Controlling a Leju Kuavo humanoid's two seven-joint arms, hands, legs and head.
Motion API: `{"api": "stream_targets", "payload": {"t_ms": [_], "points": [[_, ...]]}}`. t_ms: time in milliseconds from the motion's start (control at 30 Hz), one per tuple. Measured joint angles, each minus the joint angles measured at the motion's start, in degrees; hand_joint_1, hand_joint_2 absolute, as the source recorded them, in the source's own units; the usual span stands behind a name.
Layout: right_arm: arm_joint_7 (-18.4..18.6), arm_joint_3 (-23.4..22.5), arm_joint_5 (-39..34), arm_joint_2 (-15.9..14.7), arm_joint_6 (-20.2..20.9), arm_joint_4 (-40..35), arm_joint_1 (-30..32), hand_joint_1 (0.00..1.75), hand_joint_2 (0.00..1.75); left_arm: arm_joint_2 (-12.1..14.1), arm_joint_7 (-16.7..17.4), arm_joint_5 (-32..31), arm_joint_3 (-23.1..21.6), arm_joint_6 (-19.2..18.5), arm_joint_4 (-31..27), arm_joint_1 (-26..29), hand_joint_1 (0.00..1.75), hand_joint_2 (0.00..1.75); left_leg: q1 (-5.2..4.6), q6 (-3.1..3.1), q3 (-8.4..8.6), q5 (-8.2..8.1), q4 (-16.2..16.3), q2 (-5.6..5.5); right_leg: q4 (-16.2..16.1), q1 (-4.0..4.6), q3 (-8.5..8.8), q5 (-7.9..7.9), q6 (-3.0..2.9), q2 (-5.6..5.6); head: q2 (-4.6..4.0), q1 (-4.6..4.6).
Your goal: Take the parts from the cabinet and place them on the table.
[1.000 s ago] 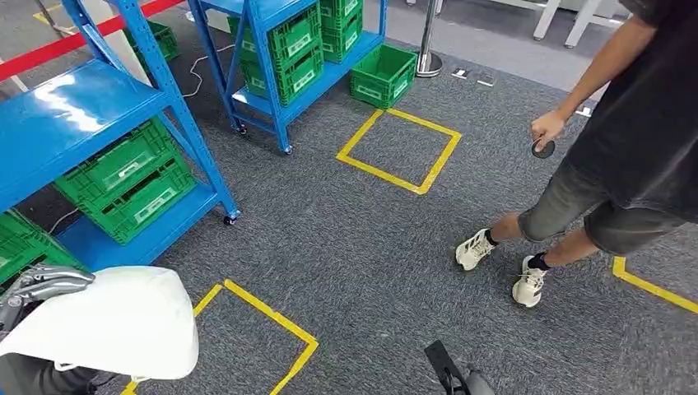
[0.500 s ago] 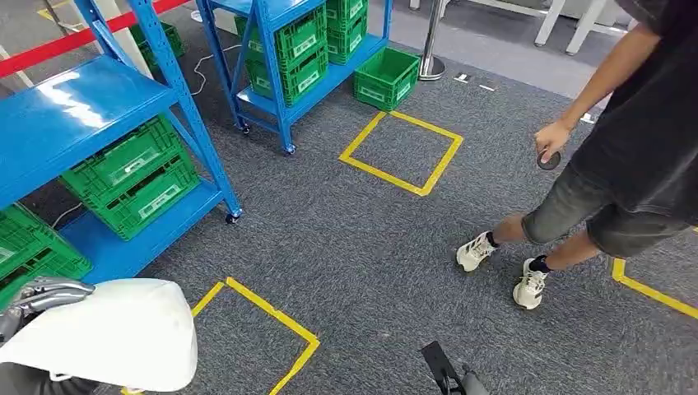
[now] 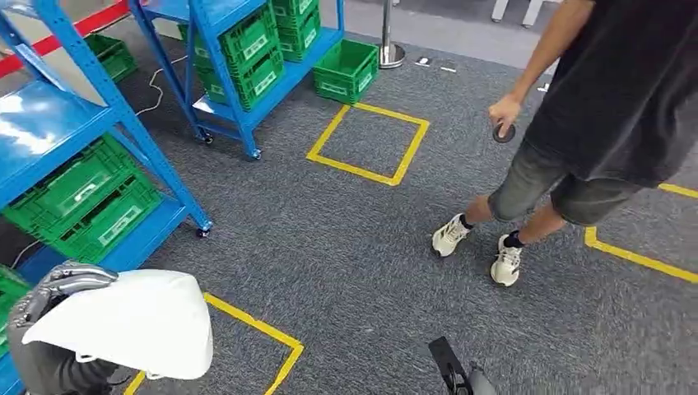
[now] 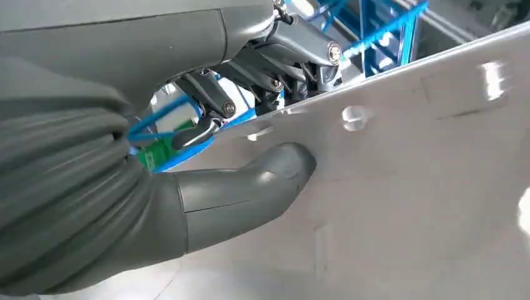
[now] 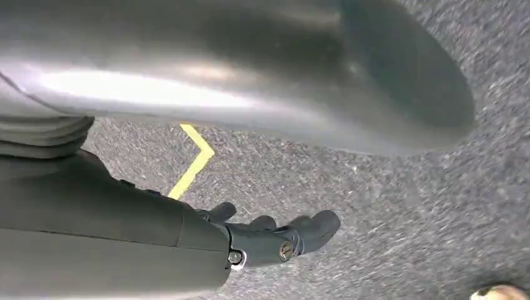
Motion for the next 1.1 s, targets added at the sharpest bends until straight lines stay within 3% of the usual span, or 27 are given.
{"api": "stream_targets", "payload": {"t_ms": [33,67,100,133,200,233,300,367,400,433,467,500,567,600,633,700,733,767,800,900,933,967,1000,1067,1100], "points": [[0.09,0.00,0.04,0.00,-0.04,0.00,0.03,0.00,0.00,0.00,-0.13,-0.11,0.20,-0.04,0.33,0.02,1.75,1.75,-0.04,0.17,-2.00,-1.56,4.21,-0.14,0.00,0.24,-0.11,0.08,-0.12,0.73,0.00,-0.02],[0.11,0.00,0.04,0.00,-0.04,0.00,0.15,0.00,0.00,0.00,-0.13,-0.11,0.35,-0.04,0.59,0.01,1.75,1.75,-0.14,0.44,-3.04,-1.58,6.06,-0.14,0.00,0.42,-0.18,0.13,-0.19,1.32,0.00,0.00],[0.07,-0.02,0.07,-0.02,-0.04,0.02,0.28,0.00,0.00,-0.04,-0.17,-0.13,0.48,-0.04,0.77,0.00,1.75,1.75,-0.27,0.84,-2.76,-0.34,5.20,-0.17,0.00,0.55,-0.19,0.18,-0.24,1.83,0.00,0.00],[0.07,-0.04,0.06,-0.02,-0.04,0.00,0.31,0.00,0.00,-0.04,-0.22,-0.15,0.55,-0.04,0.90,-0.06,1.75,1.75,-0.38,1.28,-1.43,1.77,2.30,-0.21,0.00,0.67,-0.18,0.23,-0.26,2.24,0.00,0.00],[-0.02,-0.07,0.09,-0.02,-0.02,0.00,0.28,0.00,0.00,-0.04,-0.24,-0.17,0.70,-0.04,1.01,-0.35,1.75,1.75,-0.87,2.60,3.12,6.48,-7.12,-0.79,0.00,0.83,-0.13,0.43,-0.09,3.00,0.00,0.00],[-0.02,-0.09,0.06,0.18,0.00,0.02,0.29,0.00,0.00,-0.04,-0.28,-0.17,0.83,-0.04,1.05,-0.61,1.75,1.75,-1.19,3.09,4.04,5.93,-9.54,-1.55,0.00,0.83,-0.23,0.60,0.22,3.06,0.00,0.09],[-0.02,-0.11,0.07,0.13,-0.02,0.02,0.32,0.00,0.00,-0.13,-0.28,-0.15,1.11,-0.04,1.10,-1.04,1.75,1.75,-1.58,2.80,3.85,6.43,-10.16,-1.00,-0.27,0.64,-0.37,0.92,1.00,3.30,0.00,-0.02],[-0.09,-0.15,0.00,0.13,0.00,0.02,0.31,0.00,0.00,-0.26,-0.26,0.70,1.29,-0.04,1.40,-1.28,1.75,1.75,-1.79,3.22,3.76,6.79,-10.29,-0.94,-0.90,0.44,-0.21,1.38,1.73,3.36,0.00,0.00],[-0.09,-0.20,-0.04,0.11,0.02,0.00,0.29,0.00,0.00,-0.46,-0.26,0.90,1.33,-0.09,1.47,-1.42,1.75,1.75,-1.17,3.59,4.24,7.59,-11.18,-0.74,-0.99,0.78,-0.20,1.56,2.10,3.37,0.00,0.00],[-0.13,-0.26,-0.46,0.07,0.00,0.00,0.32,0.00,0.00,-0.68,-0.26,0.98,1.40,-0.13,1.62,-1.71,1.75,1.75,-1.07,3.79,4.44,8.09,-11.72,-0.37,-0.13,0.72,-0.51,0.92,2.20,2.23,0.00,0.09],[-0.22,-0.39,-0.79,0.04,0.00,0.02,0.23,0.00,0.00,-0.90,-0.26,1.01,1.46,-0.13,1.82,-2.00,1.75,1.75,-1.02,4.21,4.33,8.33,-11.84,-0.20,1.78,0.78,-1.41,-0.91,2.28,1.37,0.00,0.40],[-0.31,-0.55,-1.05,0.02,0.02,0.00,0.06,0.00,0.00,-1.07,-0.20,0.98,1.55,-0.06,2.15,-2.25,1.75,1.75,-1.03,4.39,4.12,8.49,-11.81,0.33,5.70,0.76,-3.11,-3.36,2.54,0.95,0.00,0.46],[-0.22,-0.87,-1.20,-0.20,0.17,0.00,0.02,0.00,0.00,-1.35,-0.11,0.49,1.64,0.56,2.95,-2.23,1.75,1.75,-1.09,4.42,3.92,8.47,-11.70,1.38,12.90,0.76,-6.10,-6.28,2.89,0.78,0.00,0.44],[0.02,-1.00,-1.38,-0.24,0.17,0.02,0.06,0.00,0.00,-1.53,-0.09,0.26,1.66,0.87,3.22,-2.23,1.75,1.75,-1.08,4.41,3.88,8.46,-11.65,1.97,13.86,0.74,-6.41,-6.10,2.99,0.73,0.00,0.48],[0.15,-1.14,-1.49,-0.26,0.17,0.00,0.14,0.00,0.00,-1.66,-0.11,0.02,1.68,1.12,3.37,-2.24,1.75,1.75,-1.07,4.36,3.88,8.42,-11.64,2.56,12.25,0.70,-5.48,-4.81,3.06,0.59,0.00,0.46],[0.37,-1.36,-1.44,-0.44,0.26,0.00,0.09,0.00,0.00,-2.01,-0.11,-0.22,1.75,1.25,3.50,-2.33,1.75,1.75,-0.99,4.04,3.95,8.21,-11.46,3.84,3.38,0.63,-0.63,-0.62,3.11,-0.87,0.00,0.46],[0.53,-1.38,-1.38,-0.44,0.28,0.00,-0.04,0.00,0.00,-2.16,-0.11,-0.26,1.79,1.25,3.50,-2.52,1.75,1.75,-1.14,3.66,3.96,7.96,-11.15,4.49,-1.45,0.75,1.69,0.00,3.02,-3.65,0.00,0.48],[0.70,-1.40,-1.34,-0.44,0.35,0.00,-0.18,0.00,0.00,-2.23,0.02,-0.31,1.84,1.22,3.54,-2.70,1.75,1.75,-1.66,3.29,3.86,7.72,-11.03,4.90,-1.41,1.04,1.55,0.01,2.52,-4.28,0.00,0.46],[1.12,-1.40,-1.33,-0.44,0.35,0.00,-0.26,0.00,0.00,-2.23,0.07,-0.31,1.88,1.05,3.63,-2.95,1.75,1.75,-1.59,2.93,3.93,7.62,-11.15,5.16,-1.49,1.02,1.51,0.20,1.88,-3.41,0.00,0.33],[1.36,-1.57,-1.36,-0.46,0.35,0.00,0.05,0.00,0.00,-2.65,0.24,-0.18,1.86,0.66,4.07,-3.67,1.75,1.75,-1.57,2.14,4.57,7.45,-11.46,6.81,-1.89,0.99,1.32,0.49,0.94,-1.70,0.00,0.31],[1.35,-1.70,-1.38,-0.46,0.37,0.00,0.11,0.00,0.00,-2.67,0.02,0.04,1.86,0.59,4.22,-3.85,1.75,1.75,-1.20,1.60,4.42,6.88,-10.86,5.28,-2.17,0.63,1.48,0.77,0.55,-1.12,0.00,0.29],[1.36,-1.77,-1.40,-0.46,0.42,0.00,0.01,0.00,0.00,-2.69,-0.26,0.35,1.86,0.55,4.35,-3.94,1.75,1.75,-1.09,1.31,3.74,5.18,-9.09,2.63,-2.28,0.46,1.43,0.91,0.29,-0.63,0.00,-0.04],[1.33,-1.81,-1.42,-0.46,0.39,0.00,-0.13,0.00,0.00,-2.69,-0.39,0.57,1.88,0.55,4.48,-3.94,1.75,1.75,-0.95,1.10,2.17,2.81,-5.36,1.06,-2.29,0.43,1.30,1.04,0.08,-0.05,0.00,-0.04],[1.29,-1.86,-1.57,-0.46,0.39,0.00,-0.08,0.00,0.00,-2.64,-0.59,0.63,1.90,0.55,5.10,-3.81,1.75,1.75,-0.83,0.92,-1.60,-0.83,2.87,0.11,-2.29,0.48,1.03,1.16,-0.03,1.38,0.00,-0.11],[1.29,-1.90,-1.64,-0.46,0.42,0.00,0.02,0.00,0.00,-2.64,-0.63,0.63,1.90,0.55,5.36,-3.83,1.75,1.75,-0.83,0.99,-2.56,-0.95,4.81,0.05,-2.28,0.51,0.92,1.28,0.01,2.12,0.00,-0.11]]}}
